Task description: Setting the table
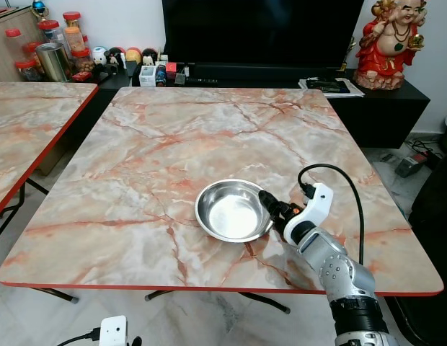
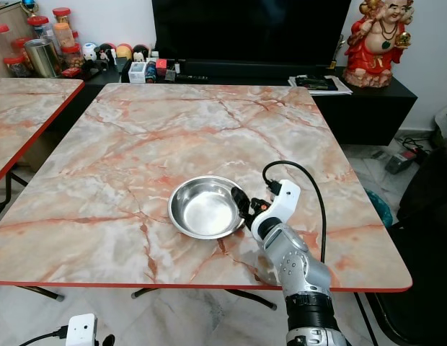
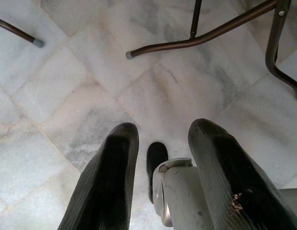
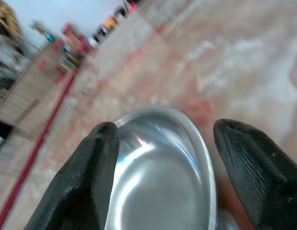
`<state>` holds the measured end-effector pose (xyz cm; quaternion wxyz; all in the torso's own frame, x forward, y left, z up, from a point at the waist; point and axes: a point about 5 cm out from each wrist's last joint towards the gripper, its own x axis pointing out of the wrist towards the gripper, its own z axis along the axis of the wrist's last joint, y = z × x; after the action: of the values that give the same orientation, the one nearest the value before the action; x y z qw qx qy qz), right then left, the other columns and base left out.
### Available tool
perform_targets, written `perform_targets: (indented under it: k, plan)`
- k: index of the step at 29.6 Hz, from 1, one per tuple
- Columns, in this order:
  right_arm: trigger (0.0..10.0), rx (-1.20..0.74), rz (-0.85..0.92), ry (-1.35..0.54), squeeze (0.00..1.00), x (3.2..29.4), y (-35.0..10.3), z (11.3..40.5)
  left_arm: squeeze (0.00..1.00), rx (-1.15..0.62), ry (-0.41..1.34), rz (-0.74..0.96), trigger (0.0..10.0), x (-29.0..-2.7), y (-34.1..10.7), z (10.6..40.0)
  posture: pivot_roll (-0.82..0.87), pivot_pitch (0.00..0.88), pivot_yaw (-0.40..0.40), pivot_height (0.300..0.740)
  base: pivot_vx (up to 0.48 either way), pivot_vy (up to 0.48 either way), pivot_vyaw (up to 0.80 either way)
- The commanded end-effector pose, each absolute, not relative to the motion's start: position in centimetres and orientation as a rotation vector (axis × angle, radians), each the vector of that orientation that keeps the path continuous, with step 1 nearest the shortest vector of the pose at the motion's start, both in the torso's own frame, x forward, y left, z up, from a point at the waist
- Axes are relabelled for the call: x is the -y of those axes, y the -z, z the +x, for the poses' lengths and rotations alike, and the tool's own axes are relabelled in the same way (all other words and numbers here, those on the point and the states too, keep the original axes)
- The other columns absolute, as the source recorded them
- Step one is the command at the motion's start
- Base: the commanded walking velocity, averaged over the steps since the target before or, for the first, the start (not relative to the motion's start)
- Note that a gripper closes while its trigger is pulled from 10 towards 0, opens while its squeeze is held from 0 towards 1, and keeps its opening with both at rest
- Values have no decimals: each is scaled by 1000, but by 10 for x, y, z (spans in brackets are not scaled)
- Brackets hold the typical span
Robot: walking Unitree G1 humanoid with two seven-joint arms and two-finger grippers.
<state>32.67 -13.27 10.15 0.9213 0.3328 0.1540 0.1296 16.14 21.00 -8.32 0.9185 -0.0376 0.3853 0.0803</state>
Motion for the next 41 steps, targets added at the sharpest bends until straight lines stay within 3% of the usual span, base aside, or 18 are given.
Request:
perform_targets:
  k: [1,11,14,18,19,23,28,32,41]
  plan:
    - [10000,-235,698,-294,0,133,-119,332,0,-797,-154,-81,10000,-208,83,164,8,0,-26,740,0,0,0]
    - [10000,-132,710,-311,0,134,-136,335,0,-786,-165,-93,10000,-208,82,165,15,0,-26,740,0,0,0]
    - [10000,-12,497,-236,0,143,-150,338,0,-777,-170,-99,10000,-208,82,165,15,0,-25,740,0,0,0]
    - [10000,1,484,-223,0,145,-152,338,0,-777,-170,-99,10000,-208,82,165,15,0,-25,740,0,0,0]
    - [10000,56,279,-201,0,146,-156,340,0,-775,-171,-99,10000,-208,82,165,9,0,-22,740,0,0,0]
    - [10000,113,118,-163,0,146,-156,340,0,-771,-172,-98,10000,-208,82,165,15,0,-26,740,0,0,0]
    - [10000,42,-67,-195,0,139,-120,338,0,-771,-171,-97,10000,-208,81,166,9,0,-15,740,0,0,0]
    - [10000,20,-57,-144,0,144,-103,332,0,-764,-175,-98,10000,-208,80,168,23,0,-20,740,0,0,0]
    - [10000,181,-63,-139,0,141,-133,342,0,-781,-195,-112,10000,-209,83,162,20,0,-28,740,0,66,0]
